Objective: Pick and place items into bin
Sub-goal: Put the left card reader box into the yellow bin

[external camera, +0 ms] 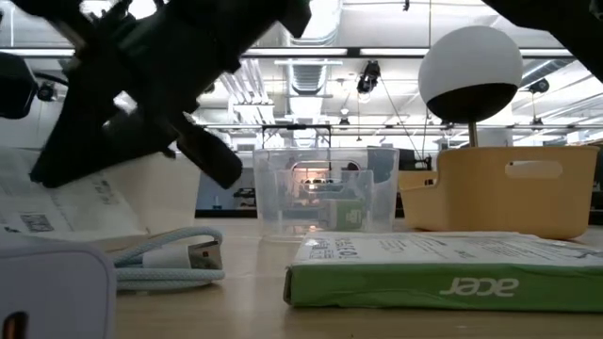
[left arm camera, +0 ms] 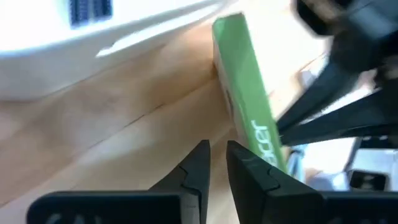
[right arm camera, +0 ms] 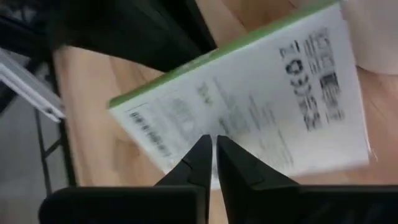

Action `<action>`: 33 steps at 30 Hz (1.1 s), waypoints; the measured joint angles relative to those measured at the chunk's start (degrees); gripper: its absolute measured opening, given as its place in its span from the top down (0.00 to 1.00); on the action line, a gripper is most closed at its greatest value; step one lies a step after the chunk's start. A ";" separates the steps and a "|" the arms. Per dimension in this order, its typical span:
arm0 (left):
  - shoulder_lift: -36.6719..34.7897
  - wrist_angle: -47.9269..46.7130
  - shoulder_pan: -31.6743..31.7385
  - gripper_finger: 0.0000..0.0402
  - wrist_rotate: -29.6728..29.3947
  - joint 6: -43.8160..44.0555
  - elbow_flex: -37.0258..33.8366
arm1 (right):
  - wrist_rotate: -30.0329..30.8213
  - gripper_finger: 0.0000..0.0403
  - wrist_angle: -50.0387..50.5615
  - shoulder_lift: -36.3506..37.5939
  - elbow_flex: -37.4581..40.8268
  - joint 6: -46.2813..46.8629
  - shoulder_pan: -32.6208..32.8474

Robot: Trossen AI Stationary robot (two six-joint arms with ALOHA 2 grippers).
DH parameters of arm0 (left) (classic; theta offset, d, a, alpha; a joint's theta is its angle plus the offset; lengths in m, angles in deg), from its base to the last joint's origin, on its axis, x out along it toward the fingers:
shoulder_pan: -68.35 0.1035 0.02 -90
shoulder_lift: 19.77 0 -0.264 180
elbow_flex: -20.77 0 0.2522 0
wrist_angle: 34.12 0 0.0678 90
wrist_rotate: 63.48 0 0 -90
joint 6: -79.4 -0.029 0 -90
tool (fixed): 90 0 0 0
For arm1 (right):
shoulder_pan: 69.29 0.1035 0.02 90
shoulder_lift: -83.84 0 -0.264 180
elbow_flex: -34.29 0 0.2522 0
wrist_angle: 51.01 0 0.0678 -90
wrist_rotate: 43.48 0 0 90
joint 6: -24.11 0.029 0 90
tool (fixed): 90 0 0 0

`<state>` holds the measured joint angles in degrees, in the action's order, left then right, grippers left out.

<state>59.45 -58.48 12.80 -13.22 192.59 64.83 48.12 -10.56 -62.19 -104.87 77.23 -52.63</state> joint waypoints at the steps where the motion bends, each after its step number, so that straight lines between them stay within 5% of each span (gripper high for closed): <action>1: -0.24 0.11 0.28 0.90 -0.24 -0.06 0.15 | -0.38 0.96 0.19 -0.16 0.03 -0.01 -0.05; 14: 0.63 11.40 6.06 0.90 0.37 -12.78 0.53 | -0.27 0.94 1.60 -0.84 0.39 -0.40 0.11; 23: 0.63 7.43 6.47 0.90 7.46 -13.65 0.29 | 0.12 0.94 4.77 0.15 0.37 -0.57 0.95; 33: 0.80 6.50 6.47 0.90 7.95 -13.55 0.04 | 3.56 0.94 6.10 3.35 0.24 -1.04 0.77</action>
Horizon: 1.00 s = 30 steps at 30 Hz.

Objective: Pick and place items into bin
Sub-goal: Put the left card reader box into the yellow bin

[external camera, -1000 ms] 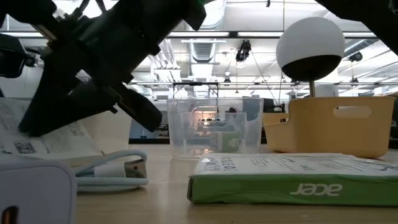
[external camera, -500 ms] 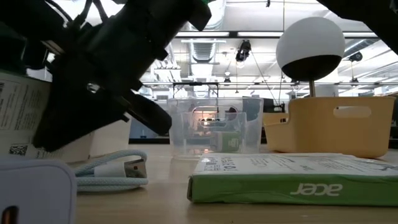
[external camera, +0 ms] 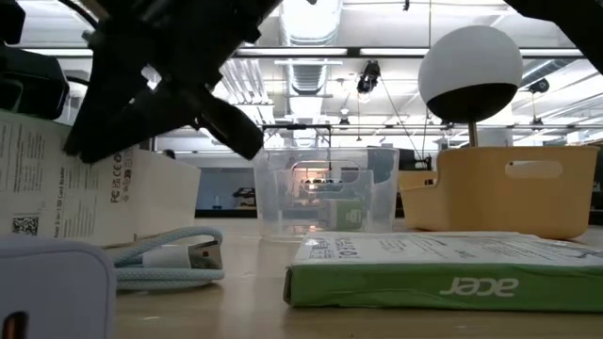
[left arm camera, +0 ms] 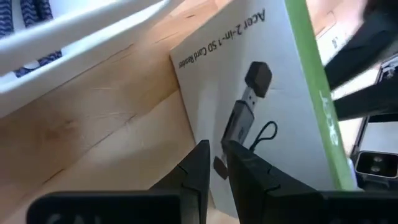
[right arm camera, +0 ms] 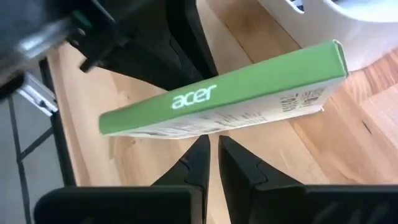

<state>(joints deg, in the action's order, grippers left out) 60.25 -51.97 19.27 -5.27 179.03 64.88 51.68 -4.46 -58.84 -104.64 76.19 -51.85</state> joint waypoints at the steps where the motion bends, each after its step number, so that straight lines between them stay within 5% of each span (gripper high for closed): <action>1: 0.13 0.05 0.00 0.90 0.08 0.00 0.00 | -0.03 0.94 0.08 0.03 -0.03 0.11 -0.02; 9: 1.41 1.07 -0.03 0.90 0.11 0.40 0.42 | -0.38 0.93 1.32 -0.18 0.05 1.66 0.04; 21: 1.63 1.72 -0.04 0.90 -0.04 0.44 0.35 | -0.63 0.66 1.40 -0.18 -0.06 0.64 0.05; 30: 1.63 2.07 -0.04 0.90 -0.04 0.42 0.37 | -0.67 0.58 1.75 0.90 -0.08 -4.14 0.04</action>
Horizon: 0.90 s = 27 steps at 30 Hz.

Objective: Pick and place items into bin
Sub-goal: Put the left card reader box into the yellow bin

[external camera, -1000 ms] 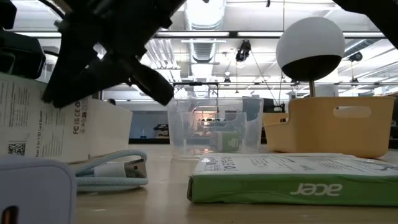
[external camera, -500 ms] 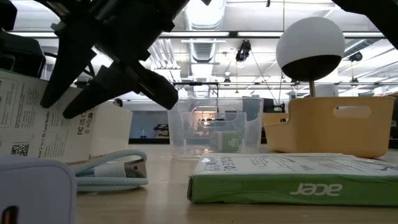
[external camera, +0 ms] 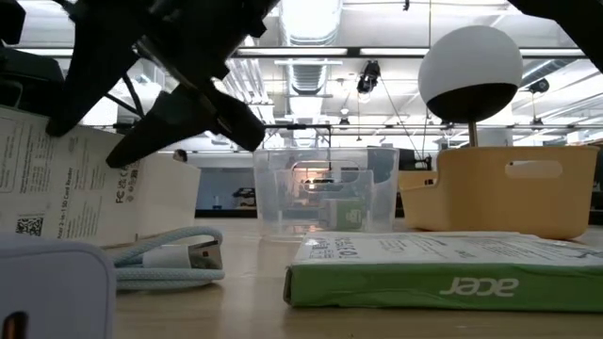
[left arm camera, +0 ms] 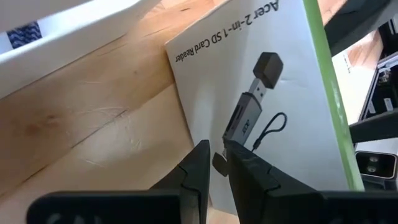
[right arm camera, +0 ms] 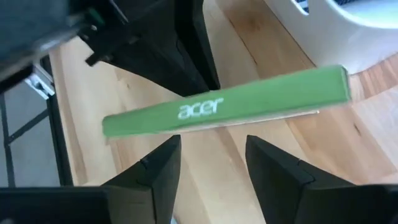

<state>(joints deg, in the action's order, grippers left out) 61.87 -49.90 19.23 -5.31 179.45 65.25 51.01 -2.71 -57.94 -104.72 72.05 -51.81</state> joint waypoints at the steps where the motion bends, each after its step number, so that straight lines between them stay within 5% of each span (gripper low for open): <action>1: 0.00 -0.01 0.00 0.90 0.00 0.01 0.00 | -0.02 0.58 0.25 0.15 -0.02 -0.08 -0.02; 12: -0.02 -0.01 0.00 0.90 -0.02 0.01 -0.02 | -1.47 0.56 1.79 0.42 -0.02 -0.92 -0.24; 20: -0.02 0.06 0.00 0.90 0.12 0.01 -0.02 | 2.25 0.52 5.27 2.70 0.00 -20.31 -0.42; 27: -0.02 0.04 0.00 0.90 0.22 0.00 -0.07 | 6.21 0.51 5.73 4.77 -0.09 -53.83 -0.20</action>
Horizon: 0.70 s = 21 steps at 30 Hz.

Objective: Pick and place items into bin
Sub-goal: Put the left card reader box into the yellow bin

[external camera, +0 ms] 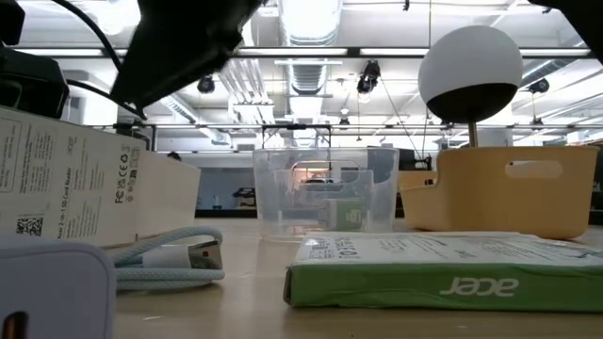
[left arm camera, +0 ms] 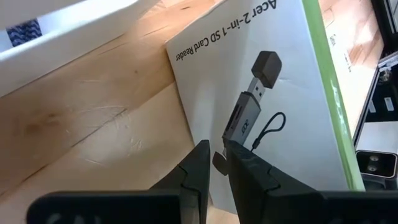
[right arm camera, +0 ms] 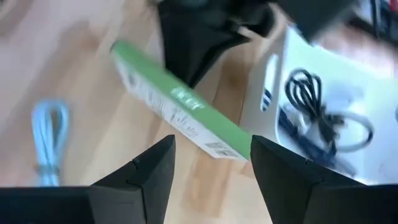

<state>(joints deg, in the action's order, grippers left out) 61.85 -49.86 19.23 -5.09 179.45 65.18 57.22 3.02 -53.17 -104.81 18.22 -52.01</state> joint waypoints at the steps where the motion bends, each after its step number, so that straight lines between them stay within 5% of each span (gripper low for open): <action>1: 0.00 0.00 0.00 0.90 0.02 0.01 0.00 | -0.05 0.51 0.13 -0.04 0.01 -3.84 -0.01; 21: -0.02 -0.02 -0.02 0.90 0.27 0.00 -0.09 | 0.00 0.51 -5.73 -4.02 -0.17 -24.55 -0.45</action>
<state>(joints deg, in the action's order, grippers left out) 61.83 -49.89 19.21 -4.83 179.45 65.09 57.22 -2.71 -57.19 -104.97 -6.33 -52.47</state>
